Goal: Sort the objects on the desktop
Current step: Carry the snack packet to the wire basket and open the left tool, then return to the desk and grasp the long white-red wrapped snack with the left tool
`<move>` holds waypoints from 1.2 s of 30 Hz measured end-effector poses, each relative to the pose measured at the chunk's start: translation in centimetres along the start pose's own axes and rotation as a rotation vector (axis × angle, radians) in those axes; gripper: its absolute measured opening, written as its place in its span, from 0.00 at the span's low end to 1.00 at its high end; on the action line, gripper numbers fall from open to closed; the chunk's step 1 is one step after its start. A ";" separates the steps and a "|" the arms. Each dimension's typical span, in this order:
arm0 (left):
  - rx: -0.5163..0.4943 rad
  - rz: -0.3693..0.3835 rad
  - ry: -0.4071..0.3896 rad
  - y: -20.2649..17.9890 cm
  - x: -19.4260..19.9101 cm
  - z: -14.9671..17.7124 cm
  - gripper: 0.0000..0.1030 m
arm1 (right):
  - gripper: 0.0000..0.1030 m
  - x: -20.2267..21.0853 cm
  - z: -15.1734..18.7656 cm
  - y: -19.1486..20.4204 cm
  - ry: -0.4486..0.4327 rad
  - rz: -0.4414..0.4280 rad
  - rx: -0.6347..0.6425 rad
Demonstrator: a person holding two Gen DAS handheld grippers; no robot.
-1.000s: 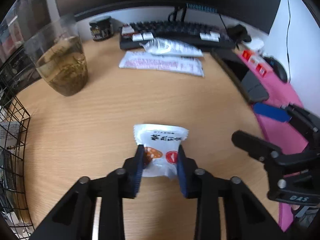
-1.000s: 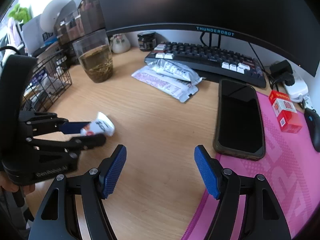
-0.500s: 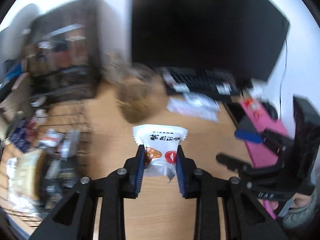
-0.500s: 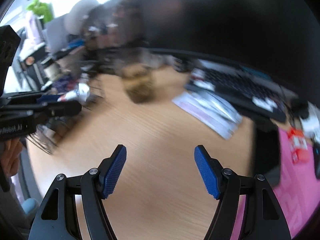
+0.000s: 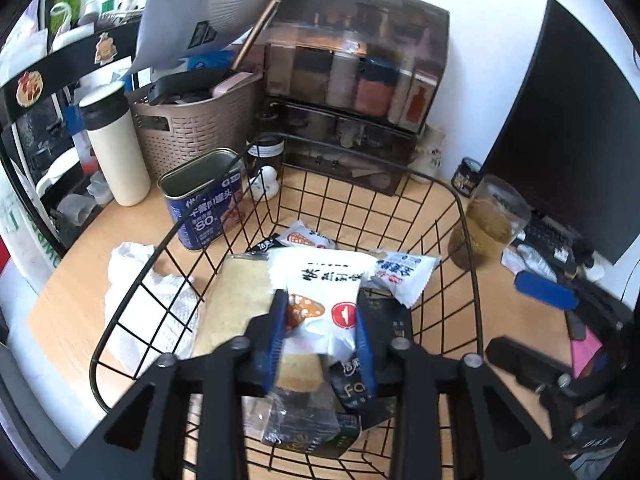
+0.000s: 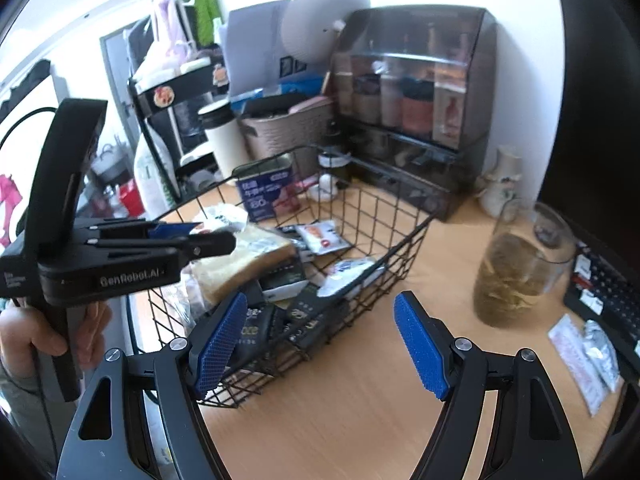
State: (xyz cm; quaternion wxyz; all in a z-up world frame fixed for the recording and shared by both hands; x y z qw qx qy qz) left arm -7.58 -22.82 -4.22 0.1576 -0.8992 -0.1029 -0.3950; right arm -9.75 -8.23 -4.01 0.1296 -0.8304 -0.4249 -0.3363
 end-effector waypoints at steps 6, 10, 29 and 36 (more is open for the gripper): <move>-0.009 0.091 0.006 -3.1 0.7 0.0 0.61 | 0.74 1.2 1.1 -3.5 -0.001 0.042 -0.054; -0.122 0.166 0.027 -9.9 0.4 0.9 0.62 | 0.74 3.6 2.7 -7.4 -0.005 0.100 -0.086; -0.304 0.284 0.308 -27.5 -14.6 6.3 0.67 | 0.74 4.4 10.4 -32.3 0.122 0.399 -0.222; -0.298 0.303 0.347 -26.3 -15.8 6.5 0.67 | 0.74 -0.5 10.3 -33.1 0.199 0.373 -0.193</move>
Point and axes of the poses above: each gripper's, at about its wrist camera, not at the fingertips, and x roughly against the way its jaws point, y to its left, z to its underside, the point moved 5 cm from there along -x, roughly the way its jaws point, and after that the axes turned 3 degrees about x, right-handed, at the moved point
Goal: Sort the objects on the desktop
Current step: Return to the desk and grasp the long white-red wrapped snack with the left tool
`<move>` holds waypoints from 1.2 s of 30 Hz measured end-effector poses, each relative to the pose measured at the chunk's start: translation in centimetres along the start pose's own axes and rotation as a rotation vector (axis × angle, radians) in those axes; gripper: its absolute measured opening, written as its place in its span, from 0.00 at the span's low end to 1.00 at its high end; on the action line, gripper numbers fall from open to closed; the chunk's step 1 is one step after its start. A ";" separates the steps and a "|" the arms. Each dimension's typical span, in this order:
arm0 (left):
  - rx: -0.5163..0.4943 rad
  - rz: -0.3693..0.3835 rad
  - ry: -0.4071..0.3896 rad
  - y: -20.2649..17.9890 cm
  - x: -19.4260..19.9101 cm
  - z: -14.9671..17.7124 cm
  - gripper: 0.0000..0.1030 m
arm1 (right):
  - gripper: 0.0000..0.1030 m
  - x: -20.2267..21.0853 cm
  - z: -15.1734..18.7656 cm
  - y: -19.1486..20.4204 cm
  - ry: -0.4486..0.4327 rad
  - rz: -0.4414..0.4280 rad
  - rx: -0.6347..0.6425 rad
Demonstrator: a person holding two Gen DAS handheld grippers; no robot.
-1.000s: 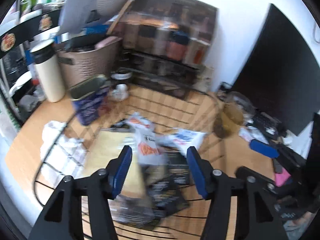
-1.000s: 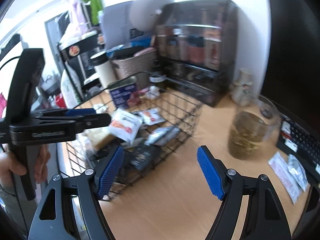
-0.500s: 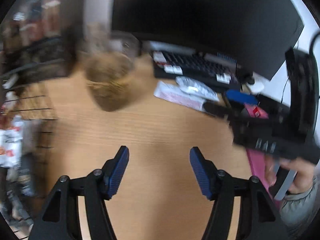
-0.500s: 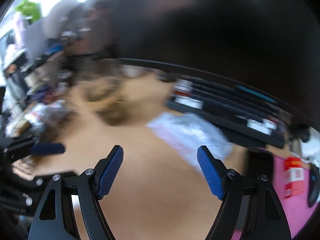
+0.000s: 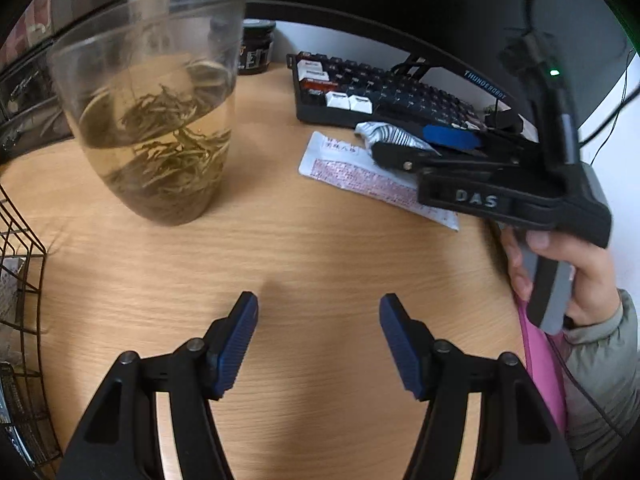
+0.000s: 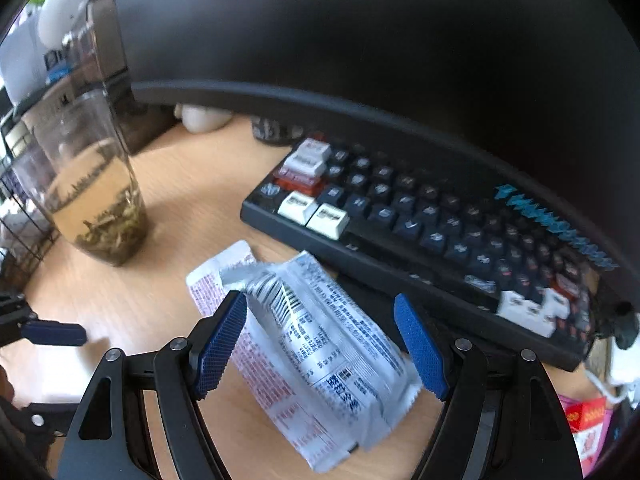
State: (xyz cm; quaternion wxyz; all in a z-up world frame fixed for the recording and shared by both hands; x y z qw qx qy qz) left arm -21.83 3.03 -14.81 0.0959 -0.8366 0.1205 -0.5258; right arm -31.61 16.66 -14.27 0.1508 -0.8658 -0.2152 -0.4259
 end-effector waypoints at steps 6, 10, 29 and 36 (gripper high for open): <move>0.009 -0.002 -0.007 0.9 1.1 0.5 0.67 | 0.75 -0.1 1.7 2.2 0.036 -0.080 -0.004; 0.017 0.000 -0.021 1.2 2.5 1.4 0.67 | 0.76 1.1 4.2 4.9 0.044 -0.079 0.052; 0.021 -0.060 -0.009 -0.3 3.0 3.0 0.67 | 0.75 10.1 9.0 3.5 -0.019 -0.036 -0.149; -0.058 -0.085 0.032 -5.1 -0.9 1.2 0.68 | 0.75 10.6 7.3 -2.0 -0.061 0.074 -0.203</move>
Point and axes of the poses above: each gripper's, at about its wrist camera, not at the fingertips, and x roughly against the way its jaws point, y to its left, z to its underside, the point moved 5 cm from there along -x, roughly the way its jaws point, and after that the axes turned 3 degrees about x, right-handed, at the moved point
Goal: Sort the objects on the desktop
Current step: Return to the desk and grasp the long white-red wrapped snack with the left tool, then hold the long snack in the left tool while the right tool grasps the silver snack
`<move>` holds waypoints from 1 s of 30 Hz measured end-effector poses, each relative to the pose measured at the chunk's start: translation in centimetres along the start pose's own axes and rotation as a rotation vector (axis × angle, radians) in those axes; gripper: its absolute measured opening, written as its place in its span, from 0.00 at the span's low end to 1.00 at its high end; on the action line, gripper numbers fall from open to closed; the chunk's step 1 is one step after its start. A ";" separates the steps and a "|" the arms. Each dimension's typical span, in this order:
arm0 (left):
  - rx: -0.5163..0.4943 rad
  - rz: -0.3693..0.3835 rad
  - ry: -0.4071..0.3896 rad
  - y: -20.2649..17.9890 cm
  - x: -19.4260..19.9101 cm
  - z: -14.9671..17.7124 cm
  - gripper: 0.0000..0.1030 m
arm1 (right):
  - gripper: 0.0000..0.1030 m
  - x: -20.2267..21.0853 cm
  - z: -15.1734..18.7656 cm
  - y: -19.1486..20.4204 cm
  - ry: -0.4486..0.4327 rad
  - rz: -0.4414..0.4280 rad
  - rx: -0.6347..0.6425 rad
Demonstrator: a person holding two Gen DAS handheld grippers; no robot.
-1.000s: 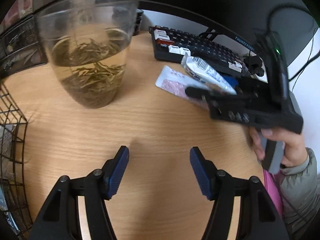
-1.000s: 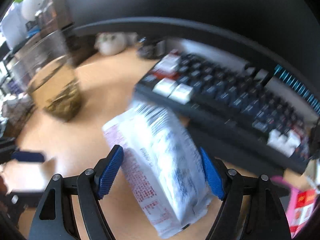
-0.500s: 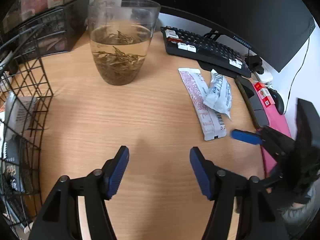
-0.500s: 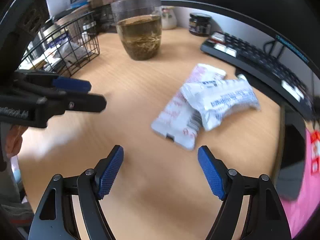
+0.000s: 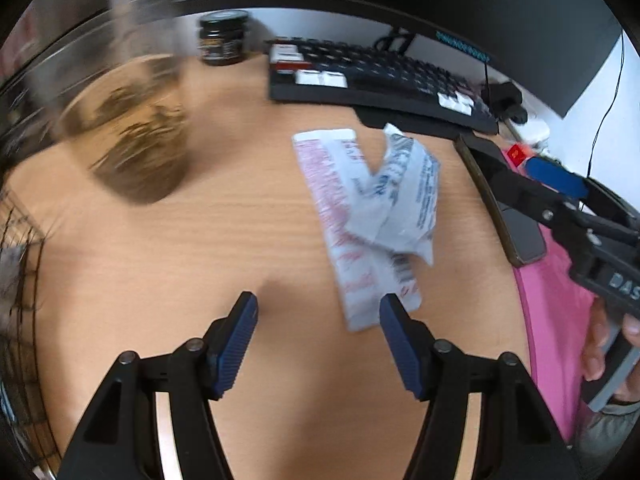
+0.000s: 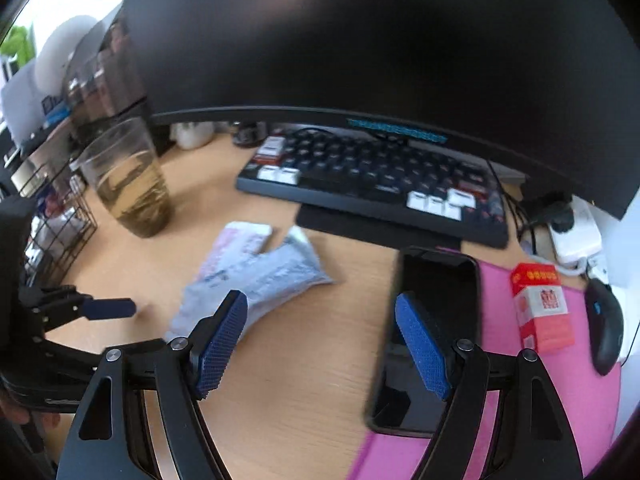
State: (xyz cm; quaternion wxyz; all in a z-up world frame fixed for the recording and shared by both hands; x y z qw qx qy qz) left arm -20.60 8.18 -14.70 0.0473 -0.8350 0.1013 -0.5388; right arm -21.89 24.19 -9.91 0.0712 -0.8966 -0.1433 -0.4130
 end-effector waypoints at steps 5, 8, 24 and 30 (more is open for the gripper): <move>-0.023 -0.010 -0.012 -2.1 -1.0 -1.1 0.72 | 0.75 -0.3 1.4 -2.0 0.020 -0.011 -0.015; -0.022 -0.023 -0.010 -2.6 -1.2 -1.7 0.74 | 0.75 -0.4 1.8 -2.6 0.019 -0.024 -0.023; -0.041 -0.140 -0.063 -1.1 -1.3 -2.3 0.47 | 0.75 -0.9 2.9 -3.0 0.020 -0.049 -0.025; -0.029 -0.140 -0.052 1.8 0.1 -0.5 0.47 | 0.75 -1.8 2.5 -1.0 0.030 -0.064 -0.011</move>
Point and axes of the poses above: each gripper's, at about its wrist camera, not at the fingertips, and x roughly against the way its jaws point, y to its left, z to its underside, the point moved 5 cm from there along -x, roughly the way its jaws point, and after that the axes turned 3 degrees about x, right-handed, at the moved point
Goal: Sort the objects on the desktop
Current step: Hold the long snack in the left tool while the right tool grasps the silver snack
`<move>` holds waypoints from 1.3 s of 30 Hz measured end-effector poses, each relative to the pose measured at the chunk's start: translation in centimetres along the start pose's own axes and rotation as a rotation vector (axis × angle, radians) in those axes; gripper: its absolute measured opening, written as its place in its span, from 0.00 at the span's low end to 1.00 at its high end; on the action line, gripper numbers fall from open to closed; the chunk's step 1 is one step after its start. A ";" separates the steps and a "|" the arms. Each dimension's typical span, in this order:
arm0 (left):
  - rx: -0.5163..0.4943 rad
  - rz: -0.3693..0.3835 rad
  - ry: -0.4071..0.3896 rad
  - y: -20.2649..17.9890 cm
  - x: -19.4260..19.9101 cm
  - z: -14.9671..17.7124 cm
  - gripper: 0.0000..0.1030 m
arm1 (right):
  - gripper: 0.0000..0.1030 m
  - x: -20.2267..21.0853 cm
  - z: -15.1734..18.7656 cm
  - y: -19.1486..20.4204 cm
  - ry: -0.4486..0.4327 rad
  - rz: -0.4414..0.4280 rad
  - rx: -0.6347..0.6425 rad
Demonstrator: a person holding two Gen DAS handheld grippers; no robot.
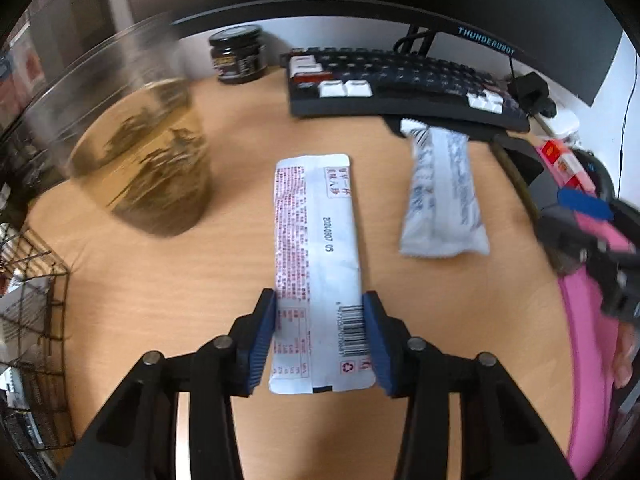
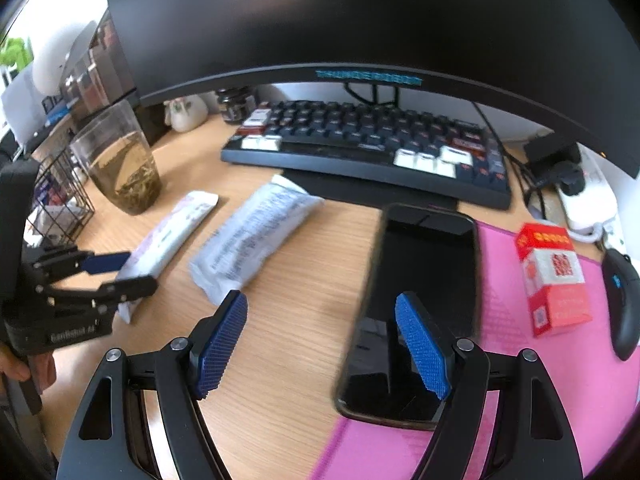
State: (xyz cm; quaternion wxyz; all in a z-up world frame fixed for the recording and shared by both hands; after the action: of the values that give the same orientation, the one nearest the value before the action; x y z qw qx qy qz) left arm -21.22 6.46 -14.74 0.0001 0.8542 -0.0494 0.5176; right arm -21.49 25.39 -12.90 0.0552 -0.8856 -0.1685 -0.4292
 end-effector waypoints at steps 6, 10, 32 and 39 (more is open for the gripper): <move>0.009 0.021 0.003 1.5 1.2 1.9 0.46 | 0.75 -3.1 -2.1 3.1 0.026 0.024 -0.012; 0.017 0.031 -0.001 2.4 1.6 2.1 0.46 | 0.75 -5.7 -3.8 3.8 0.051 0.061 -0.056; 0.042 0.059 -0.073 2.8 6.1 3.0 0.46 | 0.38 1.3 2.2 8.1 0.014 0.015 0.095; 0.038 0.038 0.010 2.8 4.8 4.9 0.48 | 0.38 1.7 4.5 9.4 0.047 -0.012 0.115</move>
State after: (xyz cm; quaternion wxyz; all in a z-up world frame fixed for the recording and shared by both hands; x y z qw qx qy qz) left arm -14.89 2.99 -12.95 -0.0258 0.8505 -0.0557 0.5224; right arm -13.94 18.08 -13.98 0.1075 -0.8695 -0.1969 -0.4400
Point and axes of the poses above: each gripper's, at about its wrist camera, not at the fingertips, and x roughly against the way its jaws point, y to its left, z to its underside, the point moved 5 cm from there along -x, roughly the way its jaws point, and after that the axes turned 3 degrees about x, right-handed, at the moved point
